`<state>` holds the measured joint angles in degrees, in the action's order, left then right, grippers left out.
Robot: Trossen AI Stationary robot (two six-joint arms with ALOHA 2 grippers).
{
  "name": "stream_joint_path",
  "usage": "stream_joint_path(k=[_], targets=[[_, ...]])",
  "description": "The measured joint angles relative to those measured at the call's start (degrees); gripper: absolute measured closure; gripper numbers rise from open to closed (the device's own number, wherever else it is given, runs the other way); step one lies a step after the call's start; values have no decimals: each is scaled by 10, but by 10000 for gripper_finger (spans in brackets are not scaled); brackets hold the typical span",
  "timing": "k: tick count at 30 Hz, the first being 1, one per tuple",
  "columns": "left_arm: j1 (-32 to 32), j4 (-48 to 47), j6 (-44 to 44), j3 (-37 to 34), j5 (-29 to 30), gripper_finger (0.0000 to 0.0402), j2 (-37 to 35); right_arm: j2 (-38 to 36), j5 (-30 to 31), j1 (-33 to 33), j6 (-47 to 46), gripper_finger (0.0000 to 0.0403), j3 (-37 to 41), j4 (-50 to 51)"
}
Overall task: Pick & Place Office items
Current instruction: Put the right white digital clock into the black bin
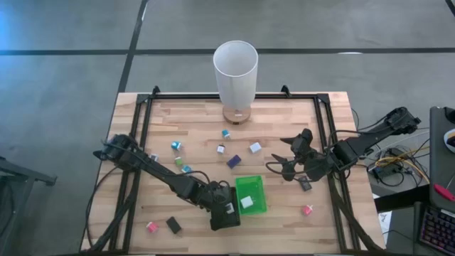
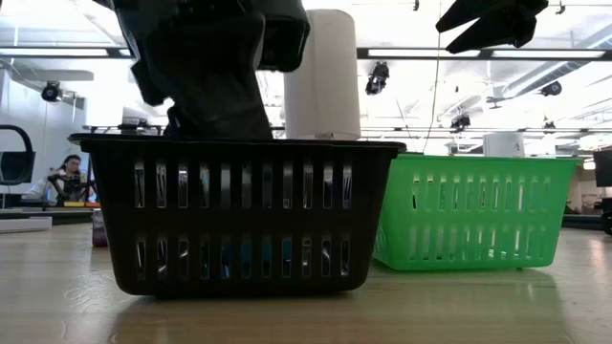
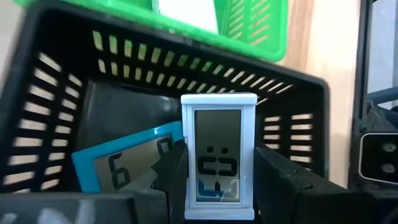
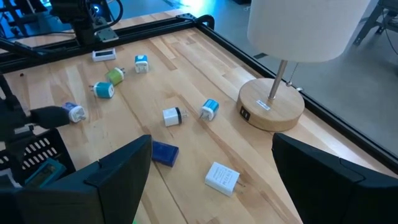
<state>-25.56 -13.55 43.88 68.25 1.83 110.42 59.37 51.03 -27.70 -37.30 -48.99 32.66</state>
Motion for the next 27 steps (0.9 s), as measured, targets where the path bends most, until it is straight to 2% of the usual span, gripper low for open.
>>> stream_joint_path(k=[3, 8, 18, 27], targets=[[0, 0, 5, 0, -4, 253, 6, 0, 0, 0, 0, 78, 0, 0], [0, 0, 9, 0, -6, 222, 7, 0, 0, 0, 0, 78, 0, 0], [0, 3, -1, 8, -8, 221, 7, 0, 0, 0, 0, 78, 0, 0], [0, 8, 10, 9, -35, 197, 6, 0, 0, 0, 0, 78, 0, 0]])
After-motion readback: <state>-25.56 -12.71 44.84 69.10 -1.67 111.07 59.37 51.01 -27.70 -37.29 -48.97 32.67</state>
